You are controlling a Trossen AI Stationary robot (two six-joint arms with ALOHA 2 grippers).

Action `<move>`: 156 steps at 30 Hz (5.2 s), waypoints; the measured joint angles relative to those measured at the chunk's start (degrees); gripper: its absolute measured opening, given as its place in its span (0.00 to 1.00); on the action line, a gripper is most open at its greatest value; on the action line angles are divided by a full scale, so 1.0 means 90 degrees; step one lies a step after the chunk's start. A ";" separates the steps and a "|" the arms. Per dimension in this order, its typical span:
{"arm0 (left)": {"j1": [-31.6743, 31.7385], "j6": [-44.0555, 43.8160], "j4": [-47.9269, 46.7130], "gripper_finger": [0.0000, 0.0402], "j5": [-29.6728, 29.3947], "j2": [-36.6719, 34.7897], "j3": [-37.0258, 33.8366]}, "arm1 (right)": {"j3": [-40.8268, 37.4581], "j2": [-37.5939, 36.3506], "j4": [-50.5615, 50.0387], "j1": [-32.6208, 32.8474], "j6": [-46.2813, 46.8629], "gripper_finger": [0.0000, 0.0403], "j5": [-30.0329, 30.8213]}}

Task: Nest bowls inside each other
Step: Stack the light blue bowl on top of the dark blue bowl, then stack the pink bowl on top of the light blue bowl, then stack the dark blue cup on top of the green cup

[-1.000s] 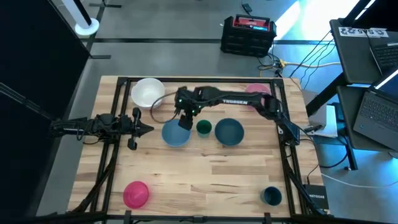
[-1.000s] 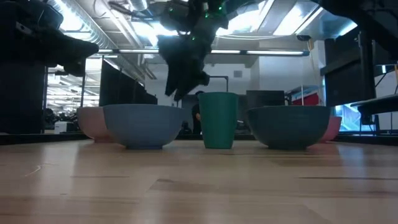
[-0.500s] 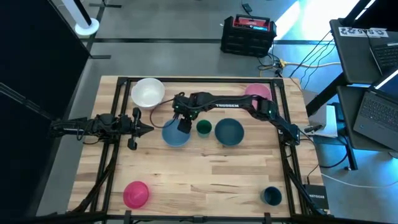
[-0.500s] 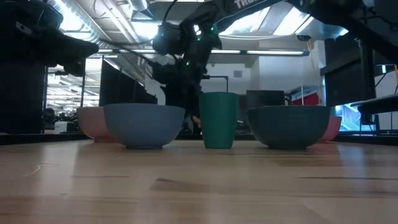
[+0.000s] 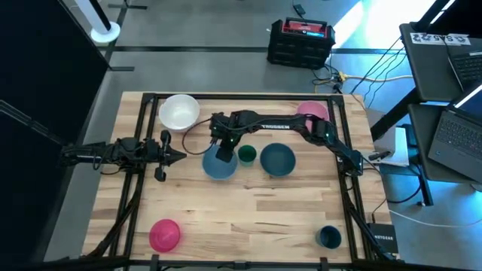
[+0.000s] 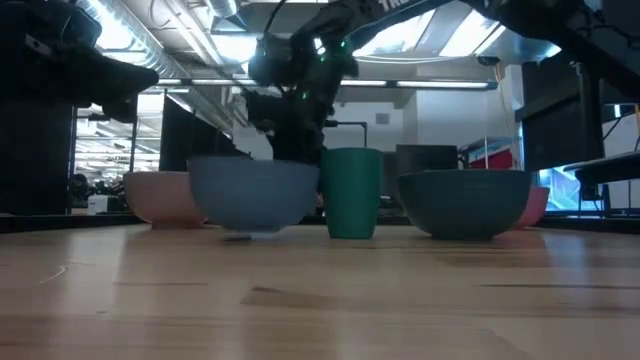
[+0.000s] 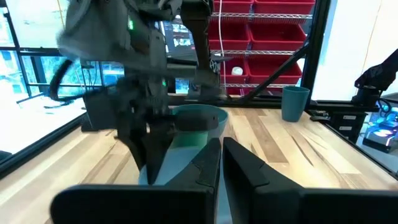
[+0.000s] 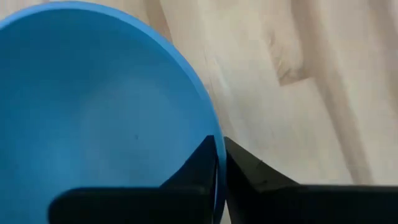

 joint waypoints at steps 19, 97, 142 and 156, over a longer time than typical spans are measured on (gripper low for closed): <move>0.0000 -0.0001 0.0000 0.00 0.0000 -0.0001 0.0000 | 0.0554 -0.2457 -0.2493 -0.1055 -0.0883 0.00 0.0176; -0.0001 -0.0002 0.0000 0.00 -0.0002 -0.0001 0.0000 | -0.5852 -0.4178 -0.0793 -0.3117 -0.0684 0.01 0.1482; -0.0002 0.0000 0.0000 0.00 -0.0002 -0.0001 0.0000 | -0.3822 -0.4805 -0.2531 0.3009 0.1426 0.46 0.0213; -0.0002 0.0000 0.0000 0.00 0.0000 -0.0002 0.0000 | -0.4255 -0.5579 -0.2878 0.6783 0.5441 0.55 0.0626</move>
